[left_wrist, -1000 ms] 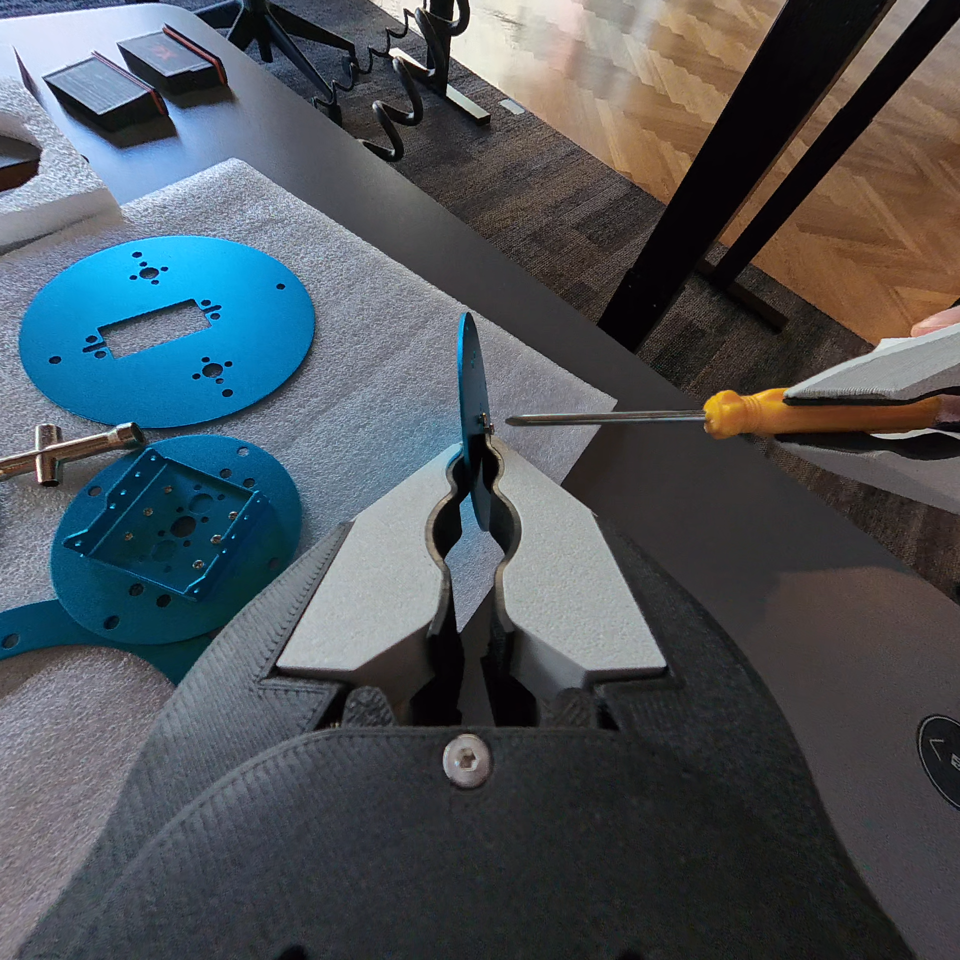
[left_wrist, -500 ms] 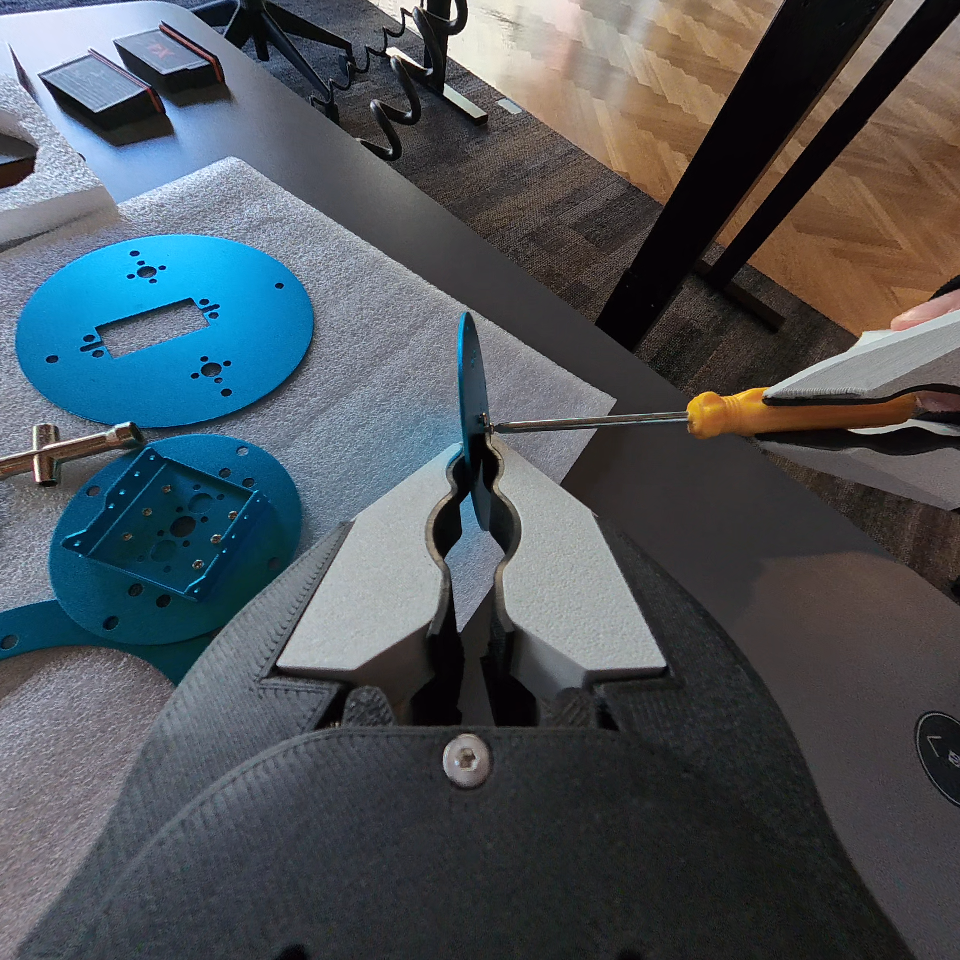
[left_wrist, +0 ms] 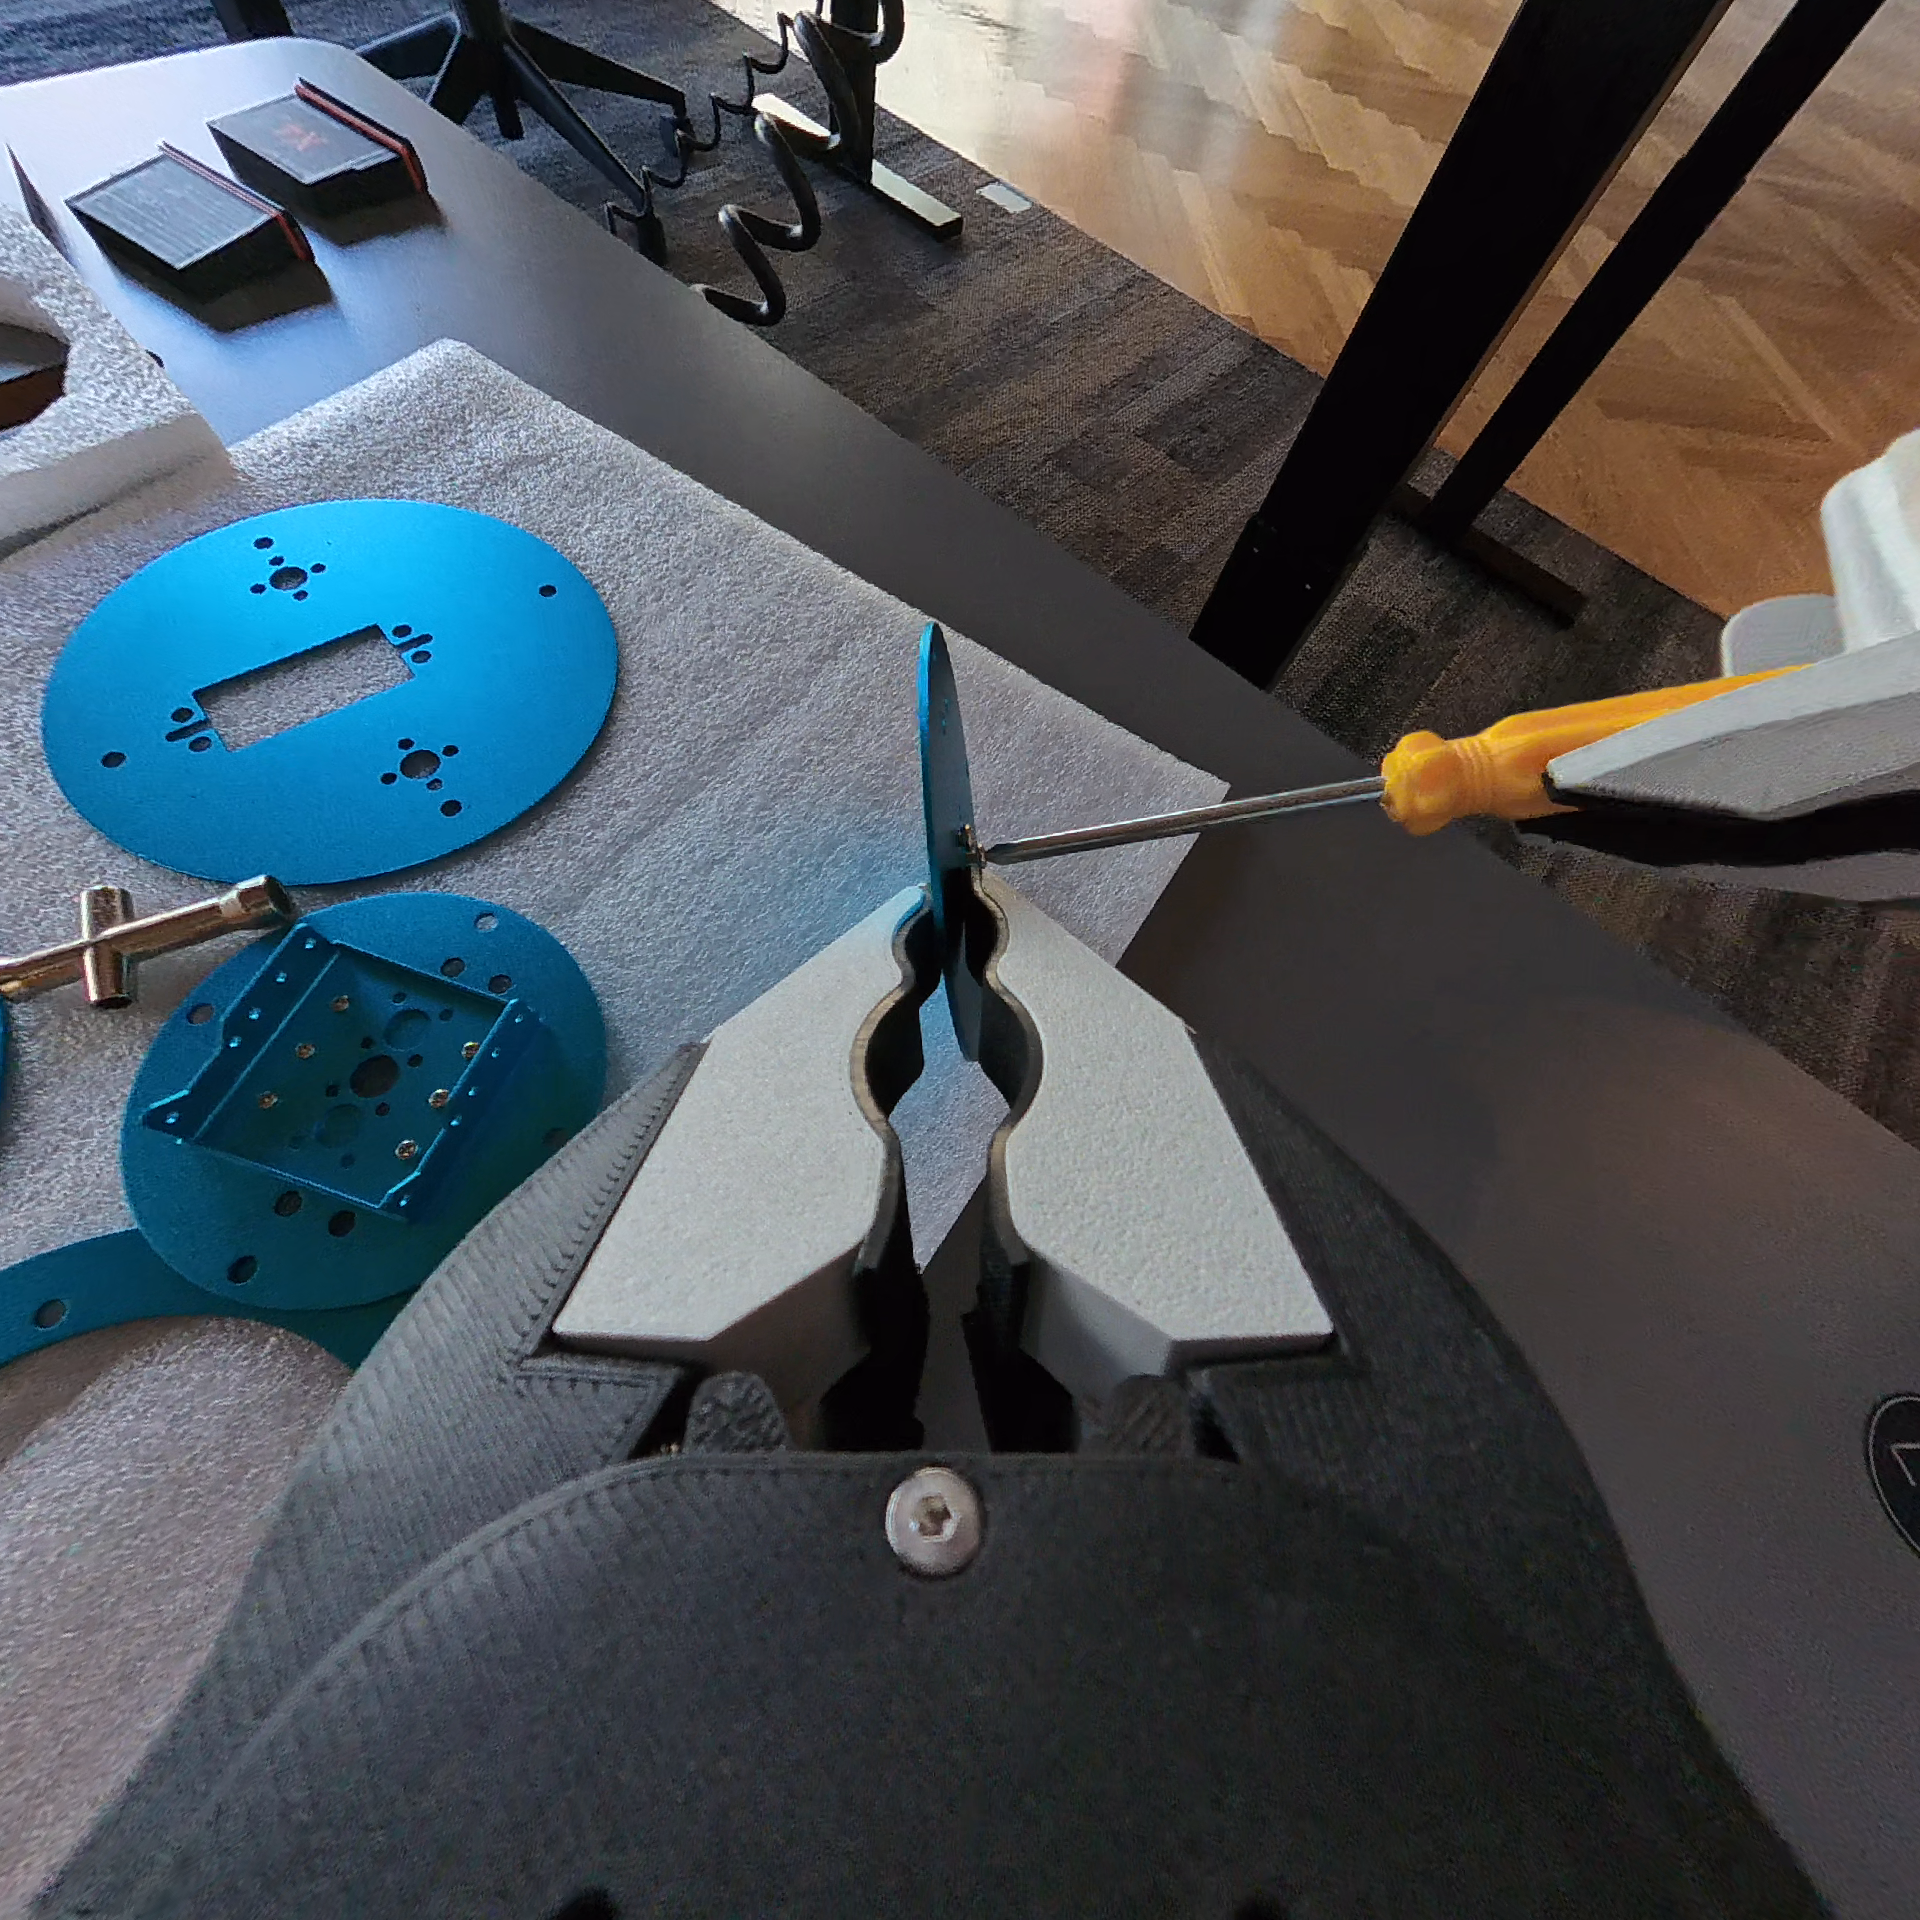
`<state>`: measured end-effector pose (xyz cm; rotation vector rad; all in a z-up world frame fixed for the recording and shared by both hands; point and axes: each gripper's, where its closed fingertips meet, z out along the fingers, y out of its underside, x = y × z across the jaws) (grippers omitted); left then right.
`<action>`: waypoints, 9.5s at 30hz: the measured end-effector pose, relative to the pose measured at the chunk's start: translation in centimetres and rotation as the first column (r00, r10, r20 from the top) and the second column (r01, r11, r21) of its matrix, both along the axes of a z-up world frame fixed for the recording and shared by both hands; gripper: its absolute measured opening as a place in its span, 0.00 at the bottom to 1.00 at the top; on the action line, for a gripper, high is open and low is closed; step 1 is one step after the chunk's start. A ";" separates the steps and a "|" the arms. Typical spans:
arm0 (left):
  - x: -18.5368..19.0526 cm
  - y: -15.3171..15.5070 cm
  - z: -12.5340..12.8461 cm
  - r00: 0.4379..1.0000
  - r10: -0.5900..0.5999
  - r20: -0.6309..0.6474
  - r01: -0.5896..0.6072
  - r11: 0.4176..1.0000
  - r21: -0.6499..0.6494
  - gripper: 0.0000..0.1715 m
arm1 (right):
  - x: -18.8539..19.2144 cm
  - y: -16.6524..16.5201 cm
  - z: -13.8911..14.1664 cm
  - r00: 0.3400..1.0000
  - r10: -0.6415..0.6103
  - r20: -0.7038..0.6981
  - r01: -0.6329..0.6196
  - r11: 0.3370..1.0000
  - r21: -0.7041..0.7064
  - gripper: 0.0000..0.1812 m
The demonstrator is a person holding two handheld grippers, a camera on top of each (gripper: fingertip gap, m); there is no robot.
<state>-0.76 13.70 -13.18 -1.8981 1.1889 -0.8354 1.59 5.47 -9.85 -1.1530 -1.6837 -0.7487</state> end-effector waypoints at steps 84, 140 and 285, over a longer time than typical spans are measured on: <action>0.0 0.5 -0.1 0.998 0.065 0.010 -0.065 0.998 -0.016 0.01 | 0.6 1.1 0.2 0.297 -0.625 -0.722 0.122 0.775 -0.620 0.06; 0.1 0.1 0.0 0.999 0.038 0.009 -0.039 0.999 0.014 0.01 | 0.5 0.2 -0.3 0.844 -0.261 -0.469 0.179 0.961 -0.212 0.06; -1.5 0.0 0.3 0.995 0.043 -0.088 -0.019 0.968 0.248 0.01 | 3.1 -3.4 -2.4 0.577 -0.615 -0.538 0.282 0.768 -0.575 0.09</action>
